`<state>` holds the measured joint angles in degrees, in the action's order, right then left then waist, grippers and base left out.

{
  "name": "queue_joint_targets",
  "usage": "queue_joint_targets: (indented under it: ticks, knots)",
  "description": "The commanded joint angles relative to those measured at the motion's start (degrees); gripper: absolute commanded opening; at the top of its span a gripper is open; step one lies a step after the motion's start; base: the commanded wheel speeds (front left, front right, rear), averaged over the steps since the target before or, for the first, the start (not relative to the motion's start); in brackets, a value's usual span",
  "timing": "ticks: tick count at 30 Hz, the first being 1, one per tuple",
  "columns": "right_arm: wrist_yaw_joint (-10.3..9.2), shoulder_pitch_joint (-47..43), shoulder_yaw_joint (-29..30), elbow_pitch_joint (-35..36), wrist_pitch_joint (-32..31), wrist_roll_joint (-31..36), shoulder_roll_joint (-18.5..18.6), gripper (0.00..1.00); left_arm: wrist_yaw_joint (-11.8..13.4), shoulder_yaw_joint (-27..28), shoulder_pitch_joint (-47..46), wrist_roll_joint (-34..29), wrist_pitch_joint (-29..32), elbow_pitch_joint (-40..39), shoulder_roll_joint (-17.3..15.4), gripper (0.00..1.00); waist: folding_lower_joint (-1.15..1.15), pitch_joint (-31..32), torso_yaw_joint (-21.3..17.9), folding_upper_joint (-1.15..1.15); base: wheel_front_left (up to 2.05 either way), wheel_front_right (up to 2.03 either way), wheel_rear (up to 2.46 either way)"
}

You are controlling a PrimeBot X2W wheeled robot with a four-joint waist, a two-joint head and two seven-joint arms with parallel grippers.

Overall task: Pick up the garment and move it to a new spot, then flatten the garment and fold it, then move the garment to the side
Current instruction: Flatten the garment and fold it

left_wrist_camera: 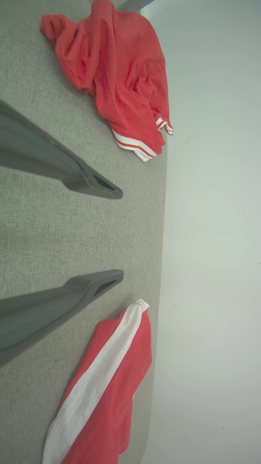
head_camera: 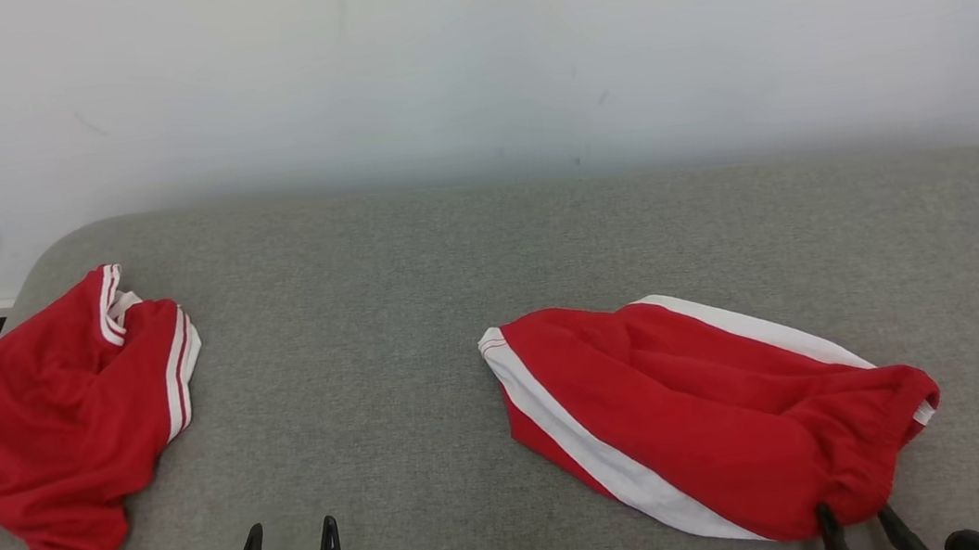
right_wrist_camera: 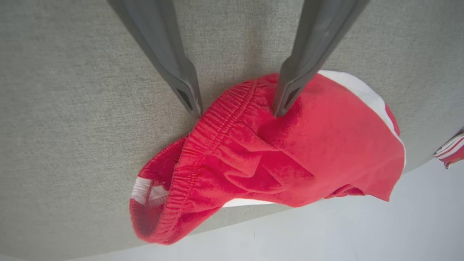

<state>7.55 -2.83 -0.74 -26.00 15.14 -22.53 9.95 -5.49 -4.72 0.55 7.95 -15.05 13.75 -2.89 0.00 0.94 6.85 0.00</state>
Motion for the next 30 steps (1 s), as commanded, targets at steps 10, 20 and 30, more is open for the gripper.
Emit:
queue_joint_targets:
  ticks: [10, 20, 30]
  knots:
    - [-0.13, 5.4, -3.6, -7.2, 0.0, -4.8, 1.1, 0.00, -0.4, 1.1, 1.0, -0.7, -0.2, 0.2, 0.0, 1.00, 0.00, 0.5, 2.1, 0.00, 0.00, 0.00, 0.00]
    - [-0.13, -4.2, -2.8, 7.5, 0.0, -3.6, 2.0, 0.00, -0.1, 1.3, 2.4, 0.4, -0.2, -0.3, 0.0, 1.00, 0.00, 1.3, -1.1, 0.00, 0.00, 0.00, 0.00]
    - [-0.13, -8.8, -1.5, 18.3, -0.4, -5.7, 4.6, 0.00, 0.4, 0.0, 1.1, 0.7, -0.2, -0.5, 0.0, 1.00, 0.00, 1.2, -3.0, 0.00, 0.00, 0.00, 0.00]
